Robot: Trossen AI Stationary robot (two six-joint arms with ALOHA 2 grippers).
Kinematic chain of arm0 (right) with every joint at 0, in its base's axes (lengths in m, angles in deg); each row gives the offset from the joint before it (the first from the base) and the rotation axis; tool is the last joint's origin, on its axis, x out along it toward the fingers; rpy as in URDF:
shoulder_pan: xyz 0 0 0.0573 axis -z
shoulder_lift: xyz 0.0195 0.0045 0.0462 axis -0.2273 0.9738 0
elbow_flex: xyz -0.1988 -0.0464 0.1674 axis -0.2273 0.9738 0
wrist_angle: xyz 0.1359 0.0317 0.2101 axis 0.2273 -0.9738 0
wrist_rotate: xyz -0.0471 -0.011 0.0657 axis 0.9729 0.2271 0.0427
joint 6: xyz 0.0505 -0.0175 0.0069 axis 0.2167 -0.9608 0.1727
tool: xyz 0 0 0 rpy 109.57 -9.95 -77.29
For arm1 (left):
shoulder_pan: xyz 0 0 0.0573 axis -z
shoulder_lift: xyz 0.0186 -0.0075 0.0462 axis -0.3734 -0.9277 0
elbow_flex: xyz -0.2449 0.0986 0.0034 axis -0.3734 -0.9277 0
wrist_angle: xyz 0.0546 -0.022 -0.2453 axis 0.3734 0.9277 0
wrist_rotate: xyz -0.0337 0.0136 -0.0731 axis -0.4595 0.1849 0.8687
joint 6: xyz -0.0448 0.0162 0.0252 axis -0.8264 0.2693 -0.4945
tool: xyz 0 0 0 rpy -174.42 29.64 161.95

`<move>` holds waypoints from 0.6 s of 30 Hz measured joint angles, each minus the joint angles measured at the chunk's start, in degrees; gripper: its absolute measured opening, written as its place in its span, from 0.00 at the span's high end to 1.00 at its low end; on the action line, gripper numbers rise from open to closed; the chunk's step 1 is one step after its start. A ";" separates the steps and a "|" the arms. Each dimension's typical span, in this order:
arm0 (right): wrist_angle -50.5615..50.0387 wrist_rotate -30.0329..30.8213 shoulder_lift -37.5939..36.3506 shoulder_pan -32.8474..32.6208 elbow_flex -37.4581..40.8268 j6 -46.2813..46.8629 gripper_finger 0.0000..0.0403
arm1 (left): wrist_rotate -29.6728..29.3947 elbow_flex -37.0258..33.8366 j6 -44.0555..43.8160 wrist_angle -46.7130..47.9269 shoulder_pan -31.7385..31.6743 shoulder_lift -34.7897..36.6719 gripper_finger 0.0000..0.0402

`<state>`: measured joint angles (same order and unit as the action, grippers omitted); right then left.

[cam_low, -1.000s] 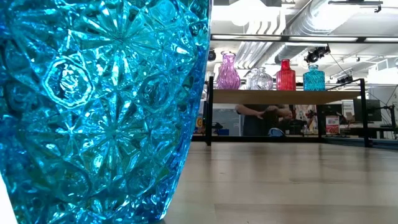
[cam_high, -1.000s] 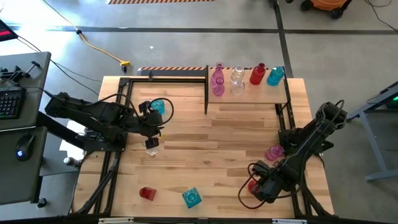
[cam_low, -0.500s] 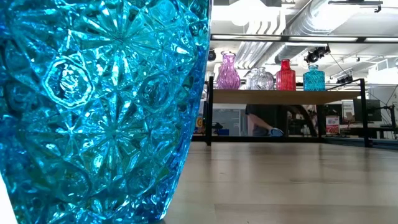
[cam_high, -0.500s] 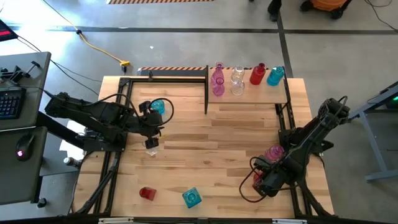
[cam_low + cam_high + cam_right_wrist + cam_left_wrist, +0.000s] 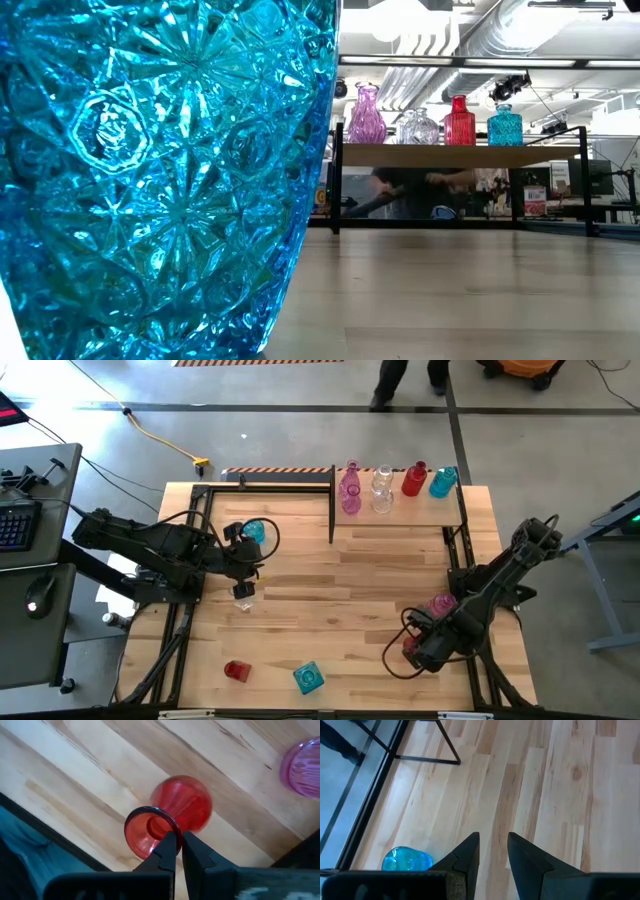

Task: Sort vases onto shelf
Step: Put the right red vase on the shelf aligned with the other red vase

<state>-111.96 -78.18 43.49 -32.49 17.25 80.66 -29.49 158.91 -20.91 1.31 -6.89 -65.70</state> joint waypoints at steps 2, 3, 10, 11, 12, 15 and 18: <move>0.69 0.86 0.47 -0.04 0.00 0.00 1.00 | 0.00 0.00 0.42 0.00 0.00 0.00 0.78; 1.17 1.05 0.75 -0.04 0.00 -0.12 1.00 | 0.00 0.00 0.45 0.00 0.02 0.00 0.78; 2.82 1.08 2.55 -0.04 -0.07 -0.28 1.00 | 0.00 0.00 0.51 0.00 0.02 0.00 0.78; 2.89 1.06 2.61 -0.04 -0.07 -0.28 1.00 | 0.00 0.00 0.51 0.00 0.02 0.00 0.78; 2.85 1.06 2.61 -0.04 -0.07 -0.25 1.00 | 0.00 0.00 0.51 -0.01 0.00 0.00 0.78; 2.44 1.04 2.61 -0.04 -0.07 -0.25 1.00 | 0.00 0.00 0.49 -0.12 0.01 0.00 0.78; 1.69 0.71 2.61 -0.04 -0.07 -0.23 1.00 | 0.02 0.00 0.52 -0.58 0.02 0.00 0.78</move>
<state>-110.27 -77.47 46.10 -32.53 17.18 80.43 -29.48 158.91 -20.38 0.73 -6.87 -65.70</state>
